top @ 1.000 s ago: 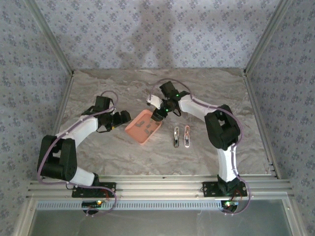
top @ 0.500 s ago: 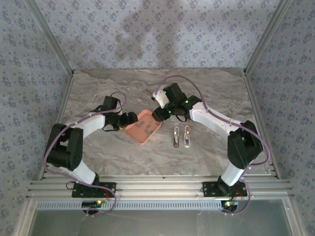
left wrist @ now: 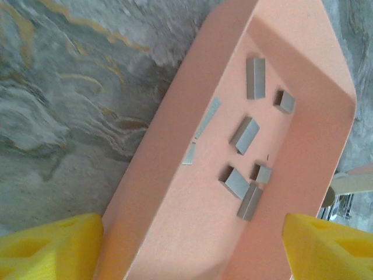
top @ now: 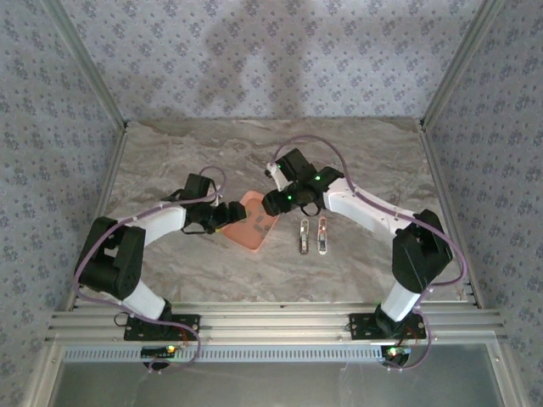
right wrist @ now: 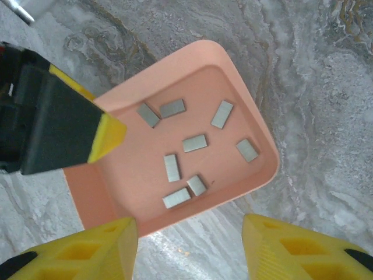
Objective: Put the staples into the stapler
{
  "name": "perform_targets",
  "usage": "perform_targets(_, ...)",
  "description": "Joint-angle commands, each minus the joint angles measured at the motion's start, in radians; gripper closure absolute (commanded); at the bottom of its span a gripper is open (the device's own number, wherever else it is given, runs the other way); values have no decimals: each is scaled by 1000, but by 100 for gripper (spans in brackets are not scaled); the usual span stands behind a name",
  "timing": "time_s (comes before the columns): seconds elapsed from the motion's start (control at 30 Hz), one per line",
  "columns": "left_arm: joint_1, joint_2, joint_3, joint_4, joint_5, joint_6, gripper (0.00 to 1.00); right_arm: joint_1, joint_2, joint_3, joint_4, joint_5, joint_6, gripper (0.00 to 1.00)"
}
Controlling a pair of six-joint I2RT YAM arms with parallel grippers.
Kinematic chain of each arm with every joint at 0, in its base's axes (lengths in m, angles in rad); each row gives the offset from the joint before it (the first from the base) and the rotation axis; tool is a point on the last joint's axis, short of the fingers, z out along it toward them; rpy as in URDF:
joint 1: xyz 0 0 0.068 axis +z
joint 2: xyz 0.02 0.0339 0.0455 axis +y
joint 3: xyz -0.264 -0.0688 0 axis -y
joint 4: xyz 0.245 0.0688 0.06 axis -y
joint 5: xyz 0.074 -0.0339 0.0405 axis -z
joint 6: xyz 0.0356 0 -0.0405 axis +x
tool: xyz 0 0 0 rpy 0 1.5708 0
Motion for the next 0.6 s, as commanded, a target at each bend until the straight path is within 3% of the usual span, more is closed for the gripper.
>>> perform_targets(0.0,-5,-54,-32,31,25,-27,19,25,32,63,-79,29,38,49)
perform_targets(0.3,97,-301,-164,33,-133,-118,16,101,224,293,-324,108,-109,51)
perform_targets(0.57,152,-466,-249,-18,-322,-177,14,136,409,463,-443,150,-115,52)
